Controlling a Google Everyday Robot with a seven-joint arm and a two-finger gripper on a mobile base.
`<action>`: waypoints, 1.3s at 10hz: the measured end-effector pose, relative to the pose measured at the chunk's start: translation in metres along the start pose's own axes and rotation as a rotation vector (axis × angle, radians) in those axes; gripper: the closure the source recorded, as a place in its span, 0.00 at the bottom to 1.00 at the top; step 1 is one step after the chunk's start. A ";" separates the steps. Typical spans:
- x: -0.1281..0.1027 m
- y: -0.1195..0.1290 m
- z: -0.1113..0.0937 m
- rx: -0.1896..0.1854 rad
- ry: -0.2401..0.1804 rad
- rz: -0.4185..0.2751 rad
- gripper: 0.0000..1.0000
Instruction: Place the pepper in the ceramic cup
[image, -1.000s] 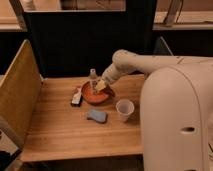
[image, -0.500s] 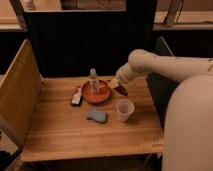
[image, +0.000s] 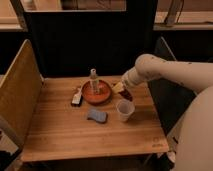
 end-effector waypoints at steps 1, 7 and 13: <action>0.005 0.003 0.004 -0.006 0.008 -0.002 1.00; 0.020 0.023 0.043 -0.054 0.024 -0.015 1.00; 0.012 0.018 0.043 -0.062 -0.020 0.000 0.96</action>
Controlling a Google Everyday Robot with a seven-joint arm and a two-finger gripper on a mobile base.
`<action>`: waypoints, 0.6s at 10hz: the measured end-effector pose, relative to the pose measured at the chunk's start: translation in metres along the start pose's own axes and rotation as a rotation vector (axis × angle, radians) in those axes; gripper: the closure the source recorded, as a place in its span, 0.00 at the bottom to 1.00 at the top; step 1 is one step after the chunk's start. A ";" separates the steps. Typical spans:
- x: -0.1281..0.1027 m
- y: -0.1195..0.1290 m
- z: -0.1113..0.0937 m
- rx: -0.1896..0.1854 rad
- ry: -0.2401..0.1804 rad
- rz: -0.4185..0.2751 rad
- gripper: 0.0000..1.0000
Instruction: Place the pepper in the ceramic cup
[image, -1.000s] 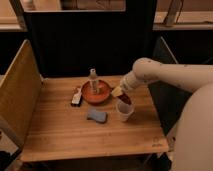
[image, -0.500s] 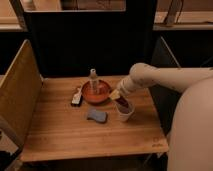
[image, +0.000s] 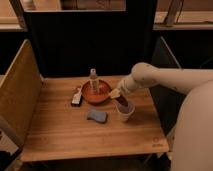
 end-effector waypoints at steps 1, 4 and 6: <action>0.000 0.000 0.000 0.001 0.000 0.001 0.96; 0.001 0.000 0.001 -0.001 0.001 0.001 0.96; 0.001 0.000 0.000 0.000 0.001 0.001 0.96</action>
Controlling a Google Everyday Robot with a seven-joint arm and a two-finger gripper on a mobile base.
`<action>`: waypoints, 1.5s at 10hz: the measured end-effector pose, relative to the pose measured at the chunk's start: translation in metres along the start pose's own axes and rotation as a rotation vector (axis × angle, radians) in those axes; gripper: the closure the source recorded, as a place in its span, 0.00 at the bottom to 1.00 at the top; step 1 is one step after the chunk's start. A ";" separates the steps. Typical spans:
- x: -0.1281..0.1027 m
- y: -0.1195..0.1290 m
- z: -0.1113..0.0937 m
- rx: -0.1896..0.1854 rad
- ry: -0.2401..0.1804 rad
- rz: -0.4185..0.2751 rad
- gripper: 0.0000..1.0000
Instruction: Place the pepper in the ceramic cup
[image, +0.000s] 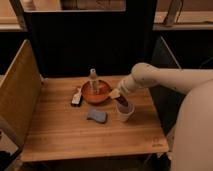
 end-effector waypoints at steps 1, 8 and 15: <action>0.000 0.000 0.000 0.000 0.000 0.000 0.96; 0.000 0.000 0.000 0.000 0.000 0.000 0.61; 0.000 0.000 0.000 0.001 0.000 0.000 0.20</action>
